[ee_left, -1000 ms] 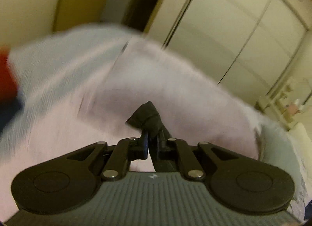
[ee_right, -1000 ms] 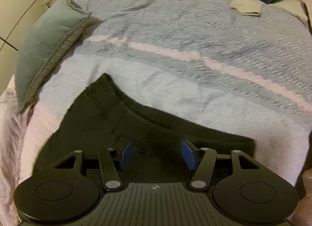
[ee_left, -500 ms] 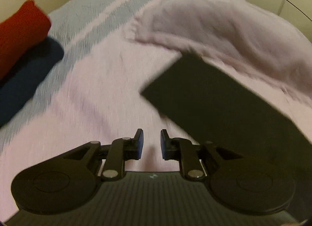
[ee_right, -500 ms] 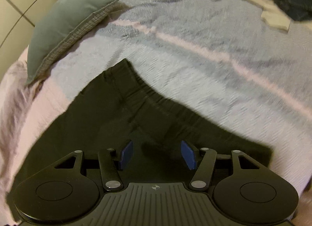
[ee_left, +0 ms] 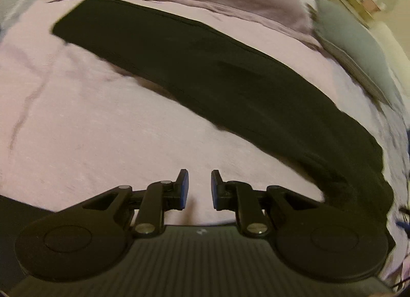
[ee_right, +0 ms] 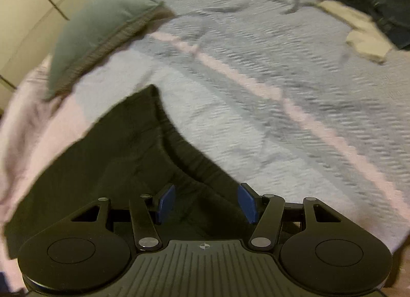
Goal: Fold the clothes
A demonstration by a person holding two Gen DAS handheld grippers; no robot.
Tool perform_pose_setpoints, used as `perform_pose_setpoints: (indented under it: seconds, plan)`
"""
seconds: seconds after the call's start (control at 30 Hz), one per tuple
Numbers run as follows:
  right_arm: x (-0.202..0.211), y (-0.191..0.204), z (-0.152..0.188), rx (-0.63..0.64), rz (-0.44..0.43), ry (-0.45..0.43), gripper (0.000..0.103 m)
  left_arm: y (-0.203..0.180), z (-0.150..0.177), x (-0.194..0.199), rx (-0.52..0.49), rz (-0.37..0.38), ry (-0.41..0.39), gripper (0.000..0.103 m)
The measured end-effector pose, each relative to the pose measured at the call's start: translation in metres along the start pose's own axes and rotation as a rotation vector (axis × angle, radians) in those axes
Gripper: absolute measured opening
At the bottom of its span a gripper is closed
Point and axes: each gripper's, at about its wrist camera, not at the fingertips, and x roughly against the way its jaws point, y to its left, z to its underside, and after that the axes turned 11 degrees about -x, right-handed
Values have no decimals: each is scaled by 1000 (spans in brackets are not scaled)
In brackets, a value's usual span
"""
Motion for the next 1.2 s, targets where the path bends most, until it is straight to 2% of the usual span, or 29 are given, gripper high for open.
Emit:
perform_pose_setpoints:
  seconds: [0.1, 0.2, 0.33, 0.37, 0.4, 0.43, 0.47, 0.53, 0.63, 0.67, 0.7, 0.73, 0.8, 0.9, 0.93, 0.97, 1.0, 1.03, 1.07, 1.2]
  plan:
    - [-8, -3, -13, 9, -110, 7, 58, -22, 2, -3, -21, 13, 9, 14]
    - [-29, 1, -28, 59, -168, 37, 58, -36, 1, -5, -39, 6, 1, 14]
    - [-68, -2, -46, 93, -275, 157, 57, -48, 2, -4, -44, -8, 0, 14]
    - [-81, -4, -51, 97, -301, 199, 40, -51, 4, -3, -43, -14, 4, 14]
    - [-91, -4, -53, 103, -317, 224, 18, -54, 6, -4, -42, -21, 10, 14]
    - [-99, -3, -55, 109, -331, 245, 10, -57, 7, -6, -40, -28, 16, 14]
    - [-108, -2, -56, 115, -344, 266, 8, -60, 9, -7, -38, -35, 22, 14]
    - [-107, 14, -54, 256, -330, 232, 5, -66, 12, -9, -34, -47, 29, 14]
    - [-73, 41, -35, 503, -307, 57, 3, -71, 15, -10, -24, -60, 25, 14]
    - [-74, 40, -28, 544, -261, 28, 3, -73, 15, -12, -20, -64, 28, 14]
    - [-78, 37, -21, 579, -207, 6, 3, -75, 16, -14, -15, -68, 30, 14]
    - [-93, 30, -17, 564, -164, 28, 3, -77, 16, -16, -11, -71, 33, 14]
    - [-114, 25, -16, 494, -137, 57, 3, -82, 13, -18, -7, -75, 39, 14]
    - [-114, 32, -31, 436, -131, 124, 8, -86, 7, -15, -16, -82, 13, 14]
    - [-109, 32, -40, 411, -147, 139, 14, -85, 5, -15, -11, -87, 16, 14]
    - [-105, 30, -49, 385, -166, 152, 31, -84, 3, -15, -3, -91, 15, 14]
    - [-100, 30, -58, 364, -173, 140, 41, -82, 2, -15, 6, -95, 14, 14]
    - [-97, 31, -68, 347, -187, 115, 56, -81, 0, -16, 15, -99, 14, 14]
    - [-96, 32, -78, 328, -216, 88, 60, -79, -2, -17, 27, -103, 14, 14]
    - [-122, 47, -113, 257, -308, 113, 59, -75, -9, -22, 65, -108, 18, 14]
